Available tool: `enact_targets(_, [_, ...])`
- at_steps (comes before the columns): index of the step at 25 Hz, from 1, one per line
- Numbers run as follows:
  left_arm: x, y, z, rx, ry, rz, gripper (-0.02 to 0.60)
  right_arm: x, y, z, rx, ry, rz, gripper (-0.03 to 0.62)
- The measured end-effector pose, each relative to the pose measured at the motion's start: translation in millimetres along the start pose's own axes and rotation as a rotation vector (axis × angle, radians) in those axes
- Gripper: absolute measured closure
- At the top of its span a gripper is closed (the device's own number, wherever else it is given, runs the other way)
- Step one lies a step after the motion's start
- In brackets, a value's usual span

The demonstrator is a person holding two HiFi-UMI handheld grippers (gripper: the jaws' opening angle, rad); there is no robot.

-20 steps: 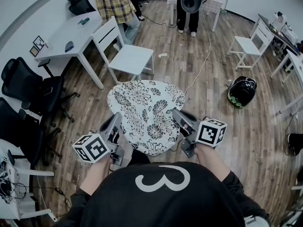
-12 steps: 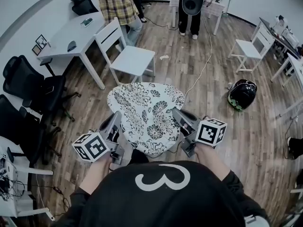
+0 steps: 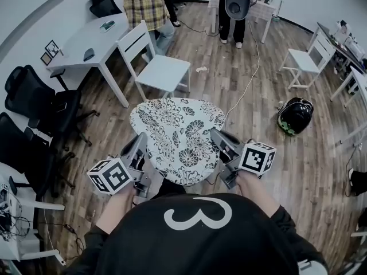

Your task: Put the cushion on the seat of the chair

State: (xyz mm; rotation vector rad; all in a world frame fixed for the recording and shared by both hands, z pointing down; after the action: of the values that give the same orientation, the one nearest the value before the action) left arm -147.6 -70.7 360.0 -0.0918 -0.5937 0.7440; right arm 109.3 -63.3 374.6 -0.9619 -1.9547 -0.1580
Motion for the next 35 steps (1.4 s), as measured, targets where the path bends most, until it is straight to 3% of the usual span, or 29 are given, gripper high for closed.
enact_targets(11, [40,37,-18,0.016,-0.041,0.016,0.56,31,47,22,-0.001,-0.025,-0.062,0.58])
enact_targets(15, [30,25,-17,0.015,-0.013,0.04,0.56,23,43,18,0.034,-0.04,-0.044,0.58])
enact_targets(23, [57,54,-49,-0.046,-0.071,0.015,0.56,40,73,26,-0.049,-0.094,-0.075,0.58])
enact_targets(35, [-50,-50,17,-0.098,-0.03,0.036,0.559,-13,-67,-37,-0.036,-0.103,-0.008,0.58])
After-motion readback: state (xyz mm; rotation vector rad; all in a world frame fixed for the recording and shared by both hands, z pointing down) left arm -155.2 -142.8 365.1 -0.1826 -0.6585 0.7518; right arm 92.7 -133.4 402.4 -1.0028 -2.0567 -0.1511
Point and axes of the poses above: the fingertips, and each gripper's own axes: y backward along the fingers, z to its left, x out of its underside, the point moved 3 cm from there along y, backward along the fingers, and after that the axes turned 15 degrees about y, right-handed, at the moved point
